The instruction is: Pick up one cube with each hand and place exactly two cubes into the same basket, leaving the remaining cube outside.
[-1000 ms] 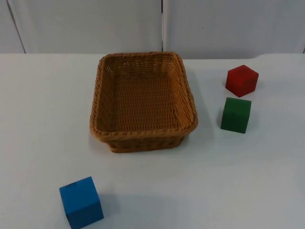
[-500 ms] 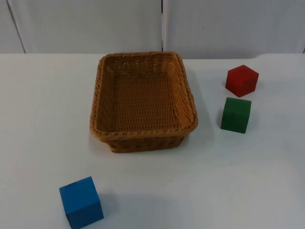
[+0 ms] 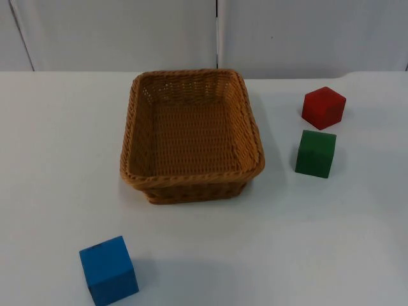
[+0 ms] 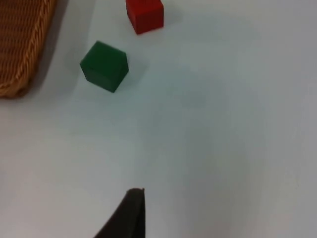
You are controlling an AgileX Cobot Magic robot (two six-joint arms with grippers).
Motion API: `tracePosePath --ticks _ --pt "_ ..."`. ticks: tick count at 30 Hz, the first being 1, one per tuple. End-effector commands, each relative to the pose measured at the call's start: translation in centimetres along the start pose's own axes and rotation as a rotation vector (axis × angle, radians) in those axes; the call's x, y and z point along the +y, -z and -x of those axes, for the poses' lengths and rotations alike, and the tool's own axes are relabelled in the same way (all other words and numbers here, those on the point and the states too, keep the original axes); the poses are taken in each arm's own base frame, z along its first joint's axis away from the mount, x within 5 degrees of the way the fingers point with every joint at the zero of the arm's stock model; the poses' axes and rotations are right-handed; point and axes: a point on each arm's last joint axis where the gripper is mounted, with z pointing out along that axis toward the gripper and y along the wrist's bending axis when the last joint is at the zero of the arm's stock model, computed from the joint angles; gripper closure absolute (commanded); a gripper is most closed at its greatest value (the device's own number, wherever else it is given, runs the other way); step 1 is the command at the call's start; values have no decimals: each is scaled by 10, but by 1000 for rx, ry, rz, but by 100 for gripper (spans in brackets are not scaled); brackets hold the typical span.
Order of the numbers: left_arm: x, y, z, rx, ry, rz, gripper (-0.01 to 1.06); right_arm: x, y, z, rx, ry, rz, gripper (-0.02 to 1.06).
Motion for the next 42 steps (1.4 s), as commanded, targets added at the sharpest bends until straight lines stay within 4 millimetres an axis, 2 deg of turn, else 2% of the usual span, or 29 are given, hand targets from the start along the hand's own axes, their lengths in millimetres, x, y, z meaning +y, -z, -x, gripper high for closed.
tracePosePath --ticks 1,11,18,26,31,36,42 --pt "-3 -7 6 15 -19 -50 0 -1 -11 5 27 20 2 -1" --pt "1 -42 20 106 -43 -112 0 -2 -60 23 124 28 25 -1" --pt "5 -61 25 153 -33 -122 0 -5 -77 48 159 37 31 -1" --pt "8 -78 26 214 -53 -134 0 -7 -92 76 167 122 41 -1" --pt "10 -89 27 244 -59 -141 0 -10 -108 105 166 143 42 -1" --pt "13 -98 29 244 -75 -135 0 -12 -120 122 152 142 41 -1" --pt "15 -109 29 269 -100 -142 0 -10 -138 131 168 171 85 -1"
